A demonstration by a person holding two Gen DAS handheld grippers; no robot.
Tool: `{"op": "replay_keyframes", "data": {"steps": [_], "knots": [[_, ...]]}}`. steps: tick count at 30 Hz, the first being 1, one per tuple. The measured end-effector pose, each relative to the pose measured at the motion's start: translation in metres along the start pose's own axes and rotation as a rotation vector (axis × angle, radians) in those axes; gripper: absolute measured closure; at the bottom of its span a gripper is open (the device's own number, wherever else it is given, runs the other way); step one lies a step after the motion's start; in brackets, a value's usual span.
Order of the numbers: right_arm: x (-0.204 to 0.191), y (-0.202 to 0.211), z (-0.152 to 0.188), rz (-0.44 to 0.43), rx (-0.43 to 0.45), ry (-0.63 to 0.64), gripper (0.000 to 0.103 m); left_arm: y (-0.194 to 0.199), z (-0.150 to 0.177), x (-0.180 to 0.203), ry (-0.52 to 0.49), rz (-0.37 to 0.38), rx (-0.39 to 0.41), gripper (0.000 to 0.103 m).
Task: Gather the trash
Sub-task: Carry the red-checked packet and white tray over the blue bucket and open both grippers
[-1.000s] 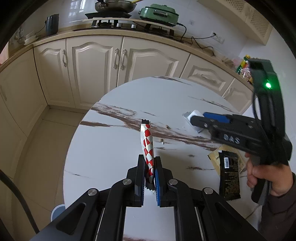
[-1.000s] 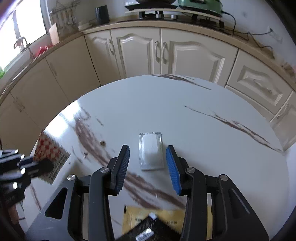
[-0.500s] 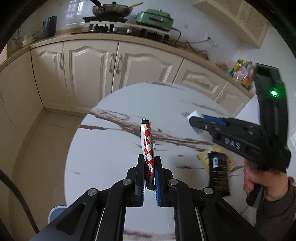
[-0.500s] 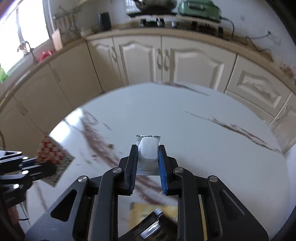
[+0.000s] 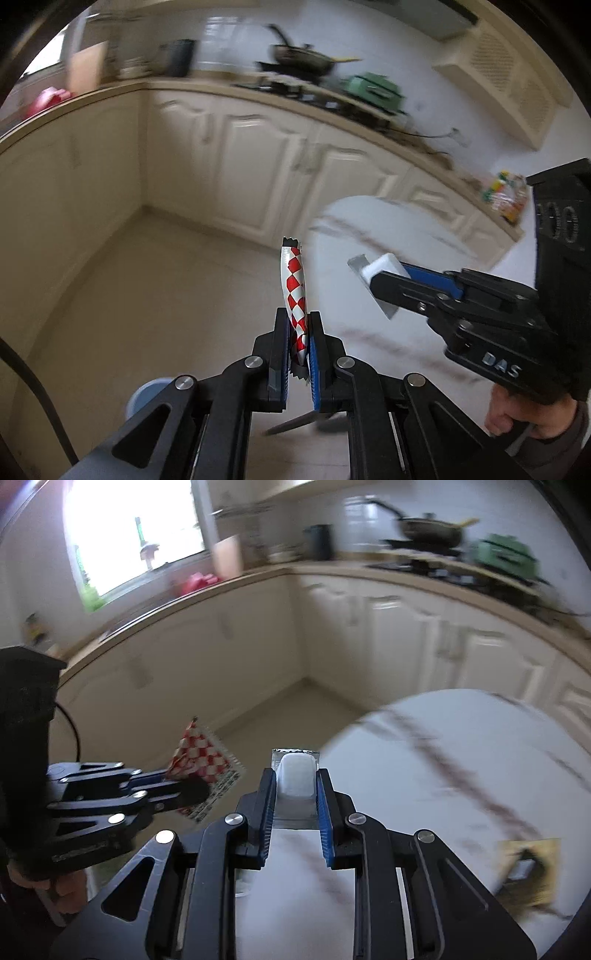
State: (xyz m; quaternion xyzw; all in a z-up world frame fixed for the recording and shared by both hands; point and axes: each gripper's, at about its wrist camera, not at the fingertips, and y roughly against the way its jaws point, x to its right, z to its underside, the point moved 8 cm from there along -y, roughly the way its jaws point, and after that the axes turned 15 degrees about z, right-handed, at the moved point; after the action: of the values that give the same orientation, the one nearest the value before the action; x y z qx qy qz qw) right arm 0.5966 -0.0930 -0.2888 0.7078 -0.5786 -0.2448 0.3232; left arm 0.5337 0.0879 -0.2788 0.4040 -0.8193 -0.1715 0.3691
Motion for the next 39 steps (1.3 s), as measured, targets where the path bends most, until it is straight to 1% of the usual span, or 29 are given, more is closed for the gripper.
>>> {"op": "replay_keyframes", "data": {"steps": [2,3,4,5,7,8,10,12,13,15,17,19,21,22,24,26,28,29,31,32,33,35,37,38,39], "knots": [[-0.046,-0.01,0.005,-0.051,-0.014,0.031,0.083,0.018,0.019,-0.032,0.049,-0.044,-0.004,0.097],[-0.066,-0.016,0.011,-0.075,-0.028,0.042,0.083,0.023,0.03,-0.047,0.068,-0.059,-0.017,0.097],[-0.085,-0.025,0.015,-0.091,-0.042,0.052,0.083,0.026,0.038,-0.056,0.082,-0.072,-0.029,0.097],[-0.105,-0.036,0.022,-0.094,-0.061,0.078,0.083,0.028,0.05,-0.074,0.108,-0.09,-0.047,0.097],[-0.137,-0.059,0.036,-0.113,-0.105,0.103,0.084,0.027,0.07,-0.1,0.154,-0.105,-0.081,0.097],[-0.155,-0.076,0.047,-0.115,-0.144,0.123,0.084,0.024,0.082,-0.116,0.183,-0.115,-0.104,0.097],[-0.177,-0.103,0.065,-0.122,-0.194,0.15,0.084,0.016,0.098,-0.14,0.224,-0.115,-0.139,0.1],[-0.192,-0.131,0.081,-0.114,-0.245,0.168,0.084,0.005,0.114,-0.171,0.264,-0.15,-0.187,0.1],[-0.199,-0.15,0.091,-0.128,-0.282,0.16,0.084,0.0,0.12,-0.184,0.276,-0.161,-0.204,0.1],[-0.204,-0.177,0.106,-0.146,-0.351,0.139,0.084,-0.013,0.137,-0.211,0.355,-0.144,-0.248,0.099],[-0.211,-0.204,0.122,-0.167,-0.414,0.125,0.083,-0.022,0.151,-0.232,0.397,-0.148,-0.298,0.094],[-0.215,-0.221,0.132,-0.174,-0.454,0.117,0.082,-0.029,0.153,-0.247,0.409,-0.167,-0.333,0.09],[-0.216,-0.227,0.137,-0.178,-0.462,0.119,0.082,-0.031,0.157,-0.258,0.421,-0.19,-0.343,0.08],[-0.217,-0.229,0.137,-0.182,-0.464,0.121,0.082,-0.029,0.157,-0.266,0.434,-0.199,-0.337,0.077],[-0.216,-0.229,0.135,-0.176,-0.462,0.128,0.08,-0.027,0.154,-0.272,0.449,-0.197,-0.321,0.068],[-0.212,-0.224,0.128,-0.167,-0.444,0.131,0.072,-0.022,0.147,-0.269,0.444,-0.21,-0.301,0.063],[-0.21,-0.211,0.116,-0.154,-0.398,0.138,0.062,-0.012,0.141,-0.26,0.41,-0.243,-0.279,0.061],[-0.214,-0.201,0.114,-0.151,-0.378,0.139,0.061,-0.005,0.136,-0.254,0.395,-0.259,-0.266,0.057],[-0.212,-0.184,0.102,-0.119,-0.329,0.148,0.055,0.007,0.131,-0.24,0.37,-0.29,-0.241,0.057],[-0.209,-0.173,0.095,-0.109,-0.303,0.141,0.052,0.016,0.125,-0.235,0.356,-0.304,-0.221,0.057],[-0.207,-0.163,0.089,-0.098,-0.286,0.135,0.046,0.023,0.121,-0.227,0.343,-0.317,-0.201,0.057],[-0.197,-0.139,0.075,-0.084,-0.232,0.113,0.046,0.042,0.111,-0.207,0.302,-0.336,-0.153,0.057],[-0.19,-0.114,0.063,-0.075,-0.182,0.1,0.042,0.064,0.102,-0.185,0.266,-0.361,-0.097,0.056],[-0.184,-0.098,0.057,-0.065,-0.149,0.09,0.04,0.077,0.093,-0.171,0.245,-0.367,-0.052,0.054],[-0.178,-0.084,0.052,-0.059,-0.12,0.083,0.034,0.086,0.087,-0.16,0.229,-0.374,-0.021,0.051]]}}
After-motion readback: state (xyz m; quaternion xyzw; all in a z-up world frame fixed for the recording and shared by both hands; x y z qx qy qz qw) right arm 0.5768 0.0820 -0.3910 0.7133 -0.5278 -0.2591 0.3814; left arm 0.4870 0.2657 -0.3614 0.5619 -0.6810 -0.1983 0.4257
